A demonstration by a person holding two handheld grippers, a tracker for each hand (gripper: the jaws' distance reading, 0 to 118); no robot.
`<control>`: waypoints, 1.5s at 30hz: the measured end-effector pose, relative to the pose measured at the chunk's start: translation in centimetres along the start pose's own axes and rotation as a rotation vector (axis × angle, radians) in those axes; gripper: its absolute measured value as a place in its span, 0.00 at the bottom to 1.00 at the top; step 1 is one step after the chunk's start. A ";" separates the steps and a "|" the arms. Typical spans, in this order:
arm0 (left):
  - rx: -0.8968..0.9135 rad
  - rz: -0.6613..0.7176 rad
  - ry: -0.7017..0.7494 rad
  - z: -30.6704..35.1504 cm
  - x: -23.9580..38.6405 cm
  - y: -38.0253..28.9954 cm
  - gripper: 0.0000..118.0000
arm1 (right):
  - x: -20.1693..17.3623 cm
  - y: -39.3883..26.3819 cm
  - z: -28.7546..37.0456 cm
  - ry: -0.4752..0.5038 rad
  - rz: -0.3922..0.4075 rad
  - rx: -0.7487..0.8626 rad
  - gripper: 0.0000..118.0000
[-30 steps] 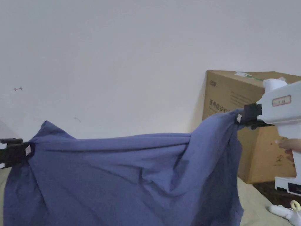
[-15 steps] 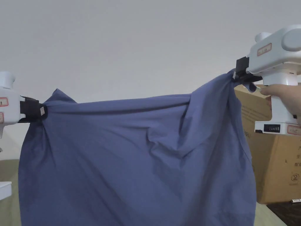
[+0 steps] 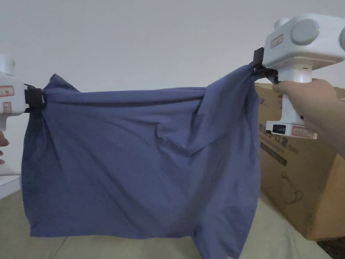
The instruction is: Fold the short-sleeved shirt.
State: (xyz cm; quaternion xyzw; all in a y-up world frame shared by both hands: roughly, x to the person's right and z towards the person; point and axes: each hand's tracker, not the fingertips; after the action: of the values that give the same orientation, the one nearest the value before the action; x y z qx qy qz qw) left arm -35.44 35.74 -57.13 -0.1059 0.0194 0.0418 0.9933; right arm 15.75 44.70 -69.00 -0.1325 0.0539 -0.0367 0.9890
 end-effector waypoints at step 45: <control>-0.682 0.239 -0.107 29.8 1.1 -31.2 0.86 | 8.0 -42.2 29.7 0.057 -0.058 -0.701 0.79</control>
State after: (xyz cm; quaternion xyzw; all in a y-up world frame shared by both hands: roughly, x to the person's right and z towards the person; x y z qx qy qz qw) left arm -30.74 11.78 -21.61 -0.4257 -0.0354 0.1672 0.8886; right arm 24.63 11.05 -30.05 -0.4644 0.0870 -0.0475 0.8801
